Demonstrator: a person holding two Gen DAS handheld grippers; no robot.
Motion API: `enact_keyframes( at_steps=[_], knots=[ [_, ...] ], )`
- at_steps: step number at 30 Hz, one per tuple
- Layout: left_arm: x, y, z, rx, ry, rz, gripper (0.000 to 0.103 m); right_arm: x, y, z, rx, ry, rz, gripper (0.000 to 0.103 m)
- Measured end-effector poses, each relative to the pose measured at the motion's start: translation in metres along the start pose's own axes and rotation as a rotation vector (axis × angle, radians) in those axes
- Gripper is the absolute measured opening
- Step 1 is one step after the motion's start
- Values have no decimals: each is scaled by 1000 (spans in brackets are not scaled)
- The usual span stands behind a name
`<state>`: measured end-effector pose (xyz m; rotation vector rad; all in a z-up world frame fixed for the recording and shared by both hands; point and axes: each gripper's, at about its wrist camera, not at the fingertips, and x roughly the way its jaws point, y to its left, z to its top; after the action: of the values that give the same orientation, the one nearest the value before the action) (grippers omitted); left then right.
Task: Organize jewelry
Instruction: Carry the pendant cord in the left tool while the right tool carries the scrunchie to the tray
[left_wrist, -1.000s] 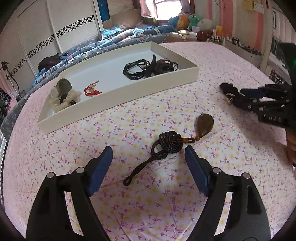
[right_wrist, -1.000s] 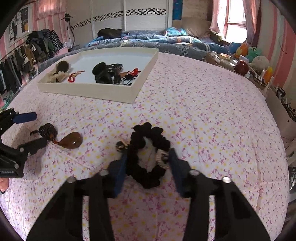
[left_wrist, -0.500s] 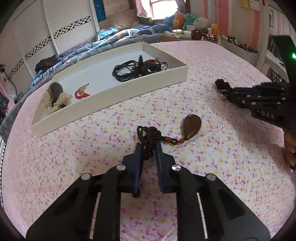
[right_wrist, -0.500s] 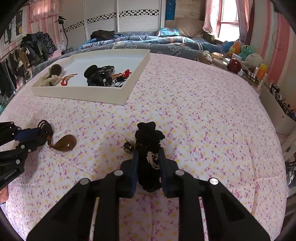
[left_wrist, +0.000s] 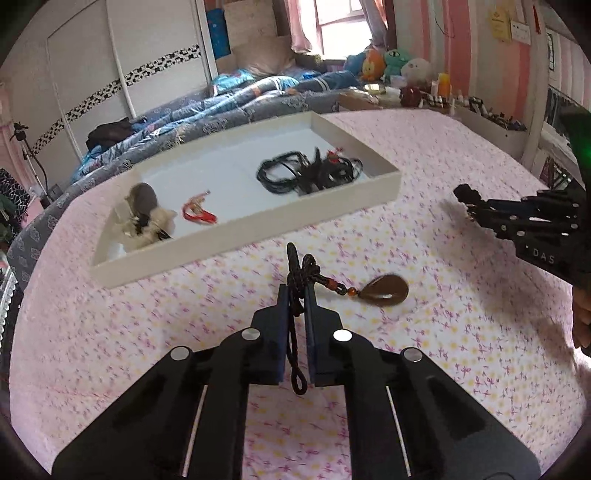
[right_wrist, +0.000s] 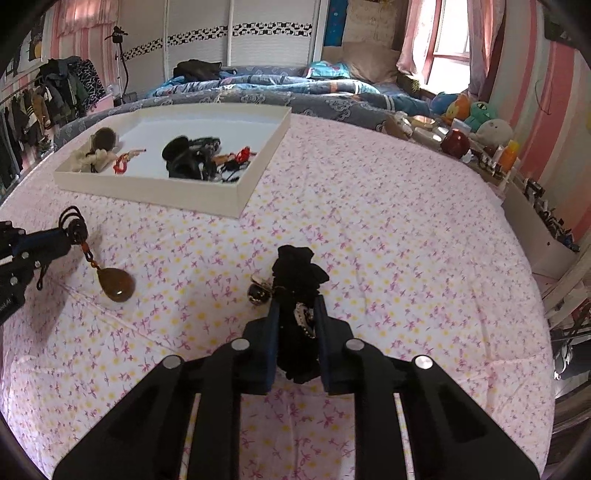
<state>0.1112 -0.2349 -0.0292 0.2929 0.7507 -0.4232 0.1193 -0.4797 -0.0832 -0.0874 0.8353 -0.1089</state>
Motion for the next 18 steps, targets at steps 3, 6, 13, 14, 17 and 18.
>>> enact_keyframes(
  at_steps=[3,6,13,14,17,18],
  knots=[
    [-6,9,5,-2,-22,13,6,-7,-1,6,2,-15,-8,18],
    [-13,21,13,-10,-45,34,6,-15,0,14,-5,-33,-17,18],
    [-27,55,28,-38,-90,84,6,-31,12,36,-26,-76,-21,18],
    [-29,60,31,-44,-97,92,6,-33,13,40,-27,-82,-20,18],
    [-34,76,38,-63,-118,110,6,-39,20,51,-29,-105,-12,18],
    [-35,80,39,-65,-127,118,6,-41,23,55,-29,-114,-10,18]
  ],
)
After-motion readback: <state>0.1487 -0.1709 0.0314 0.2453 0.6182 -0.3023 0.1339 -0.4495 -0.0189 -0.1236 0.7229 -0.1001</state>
